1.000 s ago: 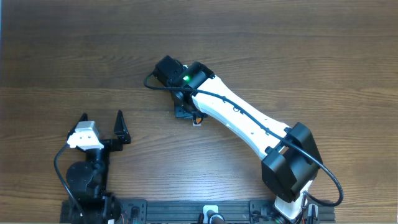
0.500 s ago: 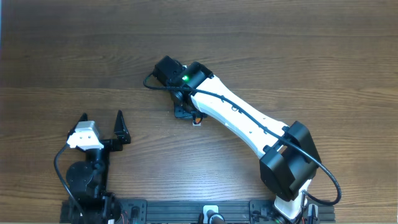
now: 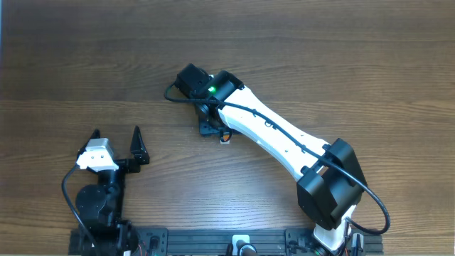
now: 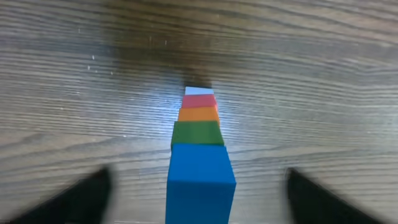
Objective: Stack Cubes
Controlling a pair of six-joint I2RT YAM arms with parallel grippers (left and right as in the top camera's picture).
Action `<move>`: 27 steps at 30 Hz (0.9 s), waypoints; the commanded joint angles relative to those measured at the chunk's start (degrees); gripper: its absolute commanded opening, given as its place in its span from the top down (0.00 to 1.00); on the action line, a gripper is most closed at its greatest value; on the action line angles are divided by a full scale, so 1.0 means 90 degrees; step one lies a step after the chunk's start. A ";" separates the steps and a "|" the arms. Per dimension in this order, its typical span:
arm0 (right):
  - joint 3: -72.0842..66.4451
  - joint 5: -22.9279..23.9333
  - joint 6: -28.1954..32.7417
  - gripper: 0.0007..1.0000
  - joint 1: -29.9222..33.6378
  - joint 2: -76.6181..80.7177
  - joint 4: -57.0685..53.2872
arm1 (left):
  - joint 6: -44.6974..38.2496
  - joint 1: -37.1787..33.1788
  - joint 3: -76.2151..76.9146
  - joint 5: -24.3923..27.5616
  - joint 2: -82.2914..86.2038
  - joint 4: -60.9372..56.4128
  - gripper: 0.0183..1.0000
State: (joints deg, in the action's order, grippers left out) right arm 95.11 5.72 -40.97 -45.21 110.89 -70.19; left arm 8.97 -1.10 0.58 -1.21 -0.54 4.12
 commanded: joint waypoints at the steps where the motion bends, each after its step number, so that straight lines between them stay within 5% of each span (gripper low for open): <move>1: 0.0143 0.0007 -0.0036 0.01 -0.0041 0.0090 0.0015 | -0.0097 -0.0034 -0.0027 0.0063 0.0041 0.0002 0.00; 9: 0.0199 0.0051 0.0097 0.01 -0.0017 -0.0046 0.0041 | -0.0097 -0.0034 -0.0027 0.0063 0.0041 0.0002 0.00; 18: 0.0491 0.0770 0.1052 0.01 0.0274 -0.1535 0.0075 | -0.0097 -0.0034 -0.0027 0.0063 0.0041 0.0002 0.00; 27: -0.0913 0.1649 0.1715 0.01 0.2144 -0.4075 0.0036 | -0.0097 -0.0034 -0.0027 0.0063 0.0041 0.0005 0.00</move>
State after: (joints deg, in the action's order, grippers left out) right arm 93.78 15.62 -28.97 -30.35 80.97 -70.35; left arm 8.97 -1.10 0.58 -1.21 -0.51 4.12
